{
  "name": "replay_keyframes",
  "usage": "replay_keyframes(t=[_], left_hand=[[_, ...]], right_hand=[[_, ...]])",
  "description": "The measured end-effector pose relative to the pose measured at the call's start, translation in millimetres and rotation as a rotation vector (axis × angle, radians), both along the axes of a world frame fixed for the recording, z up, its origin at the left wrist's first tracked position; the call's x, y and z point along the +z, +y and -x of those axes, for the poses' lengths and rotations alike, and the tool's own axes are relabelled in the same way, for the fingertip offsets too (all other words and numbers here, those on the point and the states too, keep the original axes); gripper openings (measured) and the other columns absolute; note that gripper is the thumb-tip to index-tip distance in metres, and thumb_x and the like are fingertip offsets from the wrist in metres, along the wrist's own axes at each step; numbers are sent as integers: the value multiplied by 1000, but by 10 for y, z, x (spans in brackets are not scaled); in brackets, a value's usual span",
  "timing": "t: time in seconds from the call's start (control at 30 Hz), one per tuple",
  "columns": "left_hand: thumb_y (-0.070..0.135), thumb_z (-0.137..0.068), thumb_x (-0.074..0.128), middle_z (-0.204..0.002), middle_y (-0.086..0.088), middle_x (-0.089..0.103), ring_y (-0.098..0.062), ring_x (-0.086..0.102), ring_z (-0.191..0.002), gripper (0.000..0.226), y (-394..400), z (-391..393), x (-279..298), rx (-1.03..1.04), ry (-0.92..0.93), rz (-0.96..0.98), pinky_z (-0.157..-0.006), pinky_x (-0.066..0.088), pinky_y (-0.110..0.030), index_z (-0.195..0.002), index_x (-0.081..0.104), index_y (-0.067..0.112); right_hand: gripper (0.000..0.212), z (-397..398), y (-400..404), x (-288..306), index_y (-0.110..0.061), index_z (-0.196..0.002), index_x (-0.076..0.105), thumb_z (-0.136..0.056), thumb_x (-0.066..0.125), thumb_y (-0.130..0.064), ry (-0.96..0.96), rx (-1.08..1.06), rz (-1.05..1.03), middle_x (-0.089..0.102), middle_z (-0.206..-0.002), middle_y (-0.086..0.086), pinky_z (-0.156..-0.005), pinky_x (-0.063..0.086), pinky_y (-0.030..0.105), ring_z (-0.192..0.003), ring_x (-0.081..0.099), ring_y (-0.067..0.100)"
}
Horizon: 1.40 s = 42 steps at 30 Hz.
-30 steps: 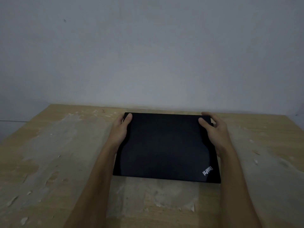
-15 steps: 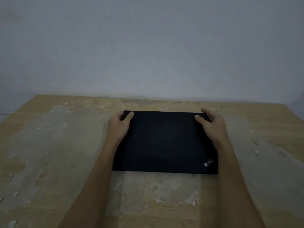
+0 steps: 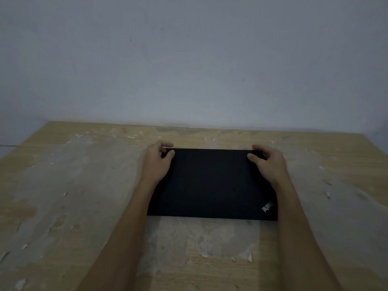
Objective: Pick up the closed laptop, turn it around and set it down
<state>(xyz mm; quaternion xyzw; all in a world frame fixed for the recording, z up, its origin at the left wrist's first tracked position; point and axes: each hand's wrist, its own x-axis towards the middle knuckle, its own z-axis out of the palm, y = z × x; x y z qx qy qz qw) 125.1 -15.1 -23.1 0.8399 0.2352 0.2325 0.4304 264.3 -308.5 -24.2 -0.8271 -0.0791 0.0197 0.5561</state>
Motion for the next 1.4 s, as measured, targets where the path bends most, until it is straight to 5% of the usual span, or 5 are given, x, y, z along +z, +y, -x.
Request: replay_keyframes(t=[0.37, 0.5, 0.8, 1.1, 1.4], left_hand=[[22, -97, 67, -111, -1, 47, -22, 53, -112, 11, -82, 172, 4, -103, 46, -109, -104, 45, -36, -100, 66, 32], [31, -97, 65, -117, -1, 45, -24, 45, -120, 12, -120, 215, -6, -133, 112, -228, -108, 43, -41, -109, 68, 28], [95, -73, 34, -175, -1, -1, -21, -9, -160, 99, -527, 374, 135, -551, 490, -586, -125, -13, -54, -159, 18, 51], [93, -64, 57, -172, 3, -21, -19, -25, -157, 124, -634, 492, 111, -733, 518, -667, -122, -18, -59, -162, -3, 46], [92, -59, 63, -174, 6, -8, -17, -17, -159, 127, -644, 421, 135, -732, 449, -644, -124, -15, -59, -163, 10, 44]], right_hand=[[28, 133, -25, 113, -17, -115, 73, -88, 78, -10, -7, 45, 111, 70, -117, 3, -98, 43, 28, -114, 60, 19], [37, 103, -59, 47, -57, -98, 63, -63, 71, -61, 3, 69, 264, 67, -123, -5, -112, 42, 56, -127, 58, 30], [64, 763, 250, 170, -28, -145, 54, -91, 59, -63, -269, 331, 693, 40, -164, 6, -123, 15, 45, -154, 29, 25], [81, 896, 296, 116, -31, -160, 33, -92, 45, -74, -306, 401, 752, 19, -174, 4, -127, 5, 43, -160, 12, 21], [85, 778, 355, 77, -34, -164, 21, -92, 35, -78, -298, 430, 814, 6, -176, 3, -128, -1, 45, -162, 2, 19]])
